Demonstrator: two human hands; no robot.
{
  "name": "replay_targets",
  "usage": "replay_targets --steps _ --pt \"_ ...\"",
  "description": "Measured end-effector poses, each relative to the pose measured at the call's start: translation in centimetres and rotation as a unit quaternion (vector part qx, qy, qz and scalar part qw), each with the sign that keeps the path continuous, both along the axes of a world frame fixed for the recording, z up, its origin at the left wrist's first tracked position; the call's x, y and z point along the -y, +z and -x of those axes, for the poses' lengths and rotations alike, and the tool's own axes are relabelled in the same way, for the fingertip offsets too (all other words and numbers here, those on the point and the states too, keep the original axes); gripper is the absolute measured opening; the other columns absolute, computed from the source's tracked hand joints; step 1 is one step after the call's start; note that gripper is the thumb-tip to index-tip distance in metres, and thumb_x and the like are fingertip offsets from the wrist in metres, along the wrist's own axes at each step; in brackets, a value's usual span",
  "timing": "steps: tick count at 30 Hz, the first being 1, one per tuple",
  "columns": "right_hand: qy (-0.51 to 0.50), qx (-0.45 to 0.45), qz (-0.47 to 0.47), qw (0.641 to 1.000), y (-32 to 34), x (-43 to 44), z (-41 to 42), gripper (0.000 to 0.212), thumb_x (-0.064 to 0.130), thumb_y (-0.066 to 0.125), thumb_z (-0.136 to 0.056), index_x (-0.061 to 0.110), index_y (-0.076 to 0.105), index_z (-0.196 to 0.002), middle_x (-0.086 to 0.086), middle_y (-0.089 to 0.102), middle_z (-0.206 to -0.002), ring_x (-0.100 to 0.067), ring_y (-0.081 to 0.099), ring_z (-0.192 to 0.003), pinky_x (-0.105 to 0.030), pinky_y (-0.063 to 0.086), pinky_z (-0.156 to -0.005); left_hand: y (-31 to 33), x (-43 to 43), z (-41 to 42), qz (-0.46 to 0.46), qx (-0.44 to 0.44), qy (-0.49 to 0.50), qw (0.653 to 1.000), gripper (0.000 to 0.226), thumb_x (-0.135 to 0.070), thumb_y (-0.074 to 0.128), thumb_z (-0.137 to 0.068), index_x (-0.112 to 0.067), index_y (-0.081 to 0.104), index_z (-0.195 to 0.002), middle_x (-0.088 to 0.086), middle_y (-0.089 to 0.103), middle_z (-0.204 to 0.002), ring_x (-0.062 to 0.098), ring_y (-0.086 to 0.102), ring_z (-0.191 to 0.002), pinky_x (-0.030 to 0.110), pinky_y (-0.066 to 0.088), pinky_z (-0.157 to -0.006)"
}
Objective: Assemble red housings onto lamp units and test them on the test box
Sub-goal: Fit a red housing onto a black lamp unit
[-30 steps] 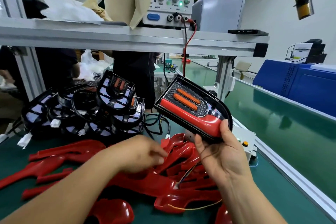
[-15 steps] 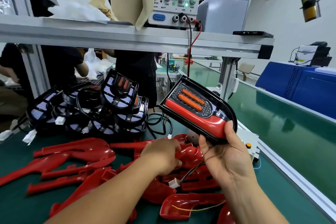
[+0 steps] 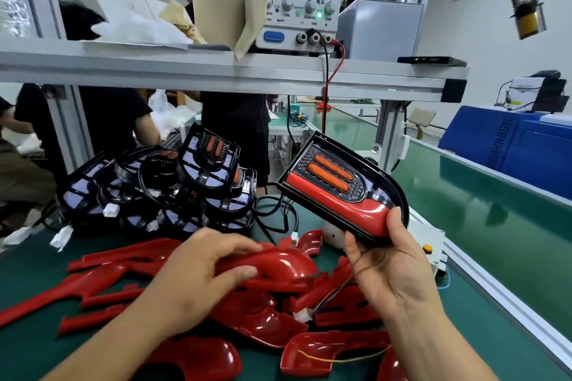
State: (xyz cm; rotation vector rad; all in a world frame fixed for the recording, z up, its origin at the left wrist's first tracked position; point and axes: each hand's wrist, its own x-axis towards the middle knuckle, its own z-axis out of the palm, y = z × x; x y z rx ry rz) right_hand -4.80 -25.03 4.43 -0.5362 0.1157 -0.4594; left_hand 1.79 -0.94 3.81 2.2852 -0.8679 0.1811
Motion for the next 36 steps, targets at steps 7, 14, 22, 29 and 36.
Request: replay_targets --steps 7,14,22,29,36 --pt "0.021 -0.012 0.088 0.996 -1.0 -0.7 -0.2 0.046 0.033 0.063 -0.078 0.005 0.058 -0.115 -0.013 0.072 -0.090 -0.024 0.071 -0.075 -0.029 0.058 -0.054 0.9 -4.3 1.6 0.210 0.050 -0.052 0.975 0.040 -0.068 0.067 -0.068 -0.053 0.070 -0.106 -0.013 0.066 -0.102 0.008 0.063 -0.098 0.020 0.054 -0.079" --pt "0.105 0.007 0.234 0.967 -2.3 -2.9 0.1 0.047 0.030 0.067 -0.077 0.008 0.060 -0.118 -0.018 0.071 -0.099 -0.026 0.070 -0.079 -0.037 0.059 -0.056 4.9 -2.7 -0.3 0.184 0.206 0.017 0.961 0.039 -0.046 0.068 -0.076 -0.054 0.064 -0.114 -0.026 0.063 -0.105 -0.001 0.052 -0.107 0.008 0.036 -0.093" --pt "0.159 0.031 0.275 0.948 -2.2 -3.5 0.7 0.032 0.026 0.071 -0.082 0.015 0.066 -0.112 -0.019 0.071 -0.098 -0.030 0.071 -0.078 -0.040 0.059 -0.058 4.2 -0.6 -1.5 0.105 0.206 -0.008 0.973 0.031 -0.043 0.067 -0.078 -0.051 0.064 -0.108 -0.026 0.064 -0.099 0.003 0.051 -0.109 0.034 0.040 -0.098" --pt "0.163 0.028 0.300 0.940 -2.5 -3.5 0.6 0.043 0.032 0.073 -0.074 0.017 0.066 -0.113 -0.017 0.069 -0.092 -0.027 0.068 -0.071 -0.038 0.058 -0.057 3.7 0.5 -0.8 0.096 0.233 0.002 0.968 0.034 -0.044 0.062 -0.083 -0.037 0.070 -0.115 -0.025 0.062 -0.099 -0.001 0.057 -0.101 0.020 0.046 -0.088" --pt "0.171 0.016 0.322 0.931 -2.5 -3.5 0.7 0.050 0.036 0.074 -0.074 0.017 0.062 -0.119 -0.021 0.067 -0.100 -0.032 0.065 -0.078 -0.045 0.052 -0.073 4.1 0.3 -0.6 0.085 0.206 -0.017 0.975 0.034 -0.039 0.065 -0.080 -0.040 0.071 -0.113 -0.026 0.059 -0.105 -0.002 0.059 -0.101 0.013 0.046 -0.082"
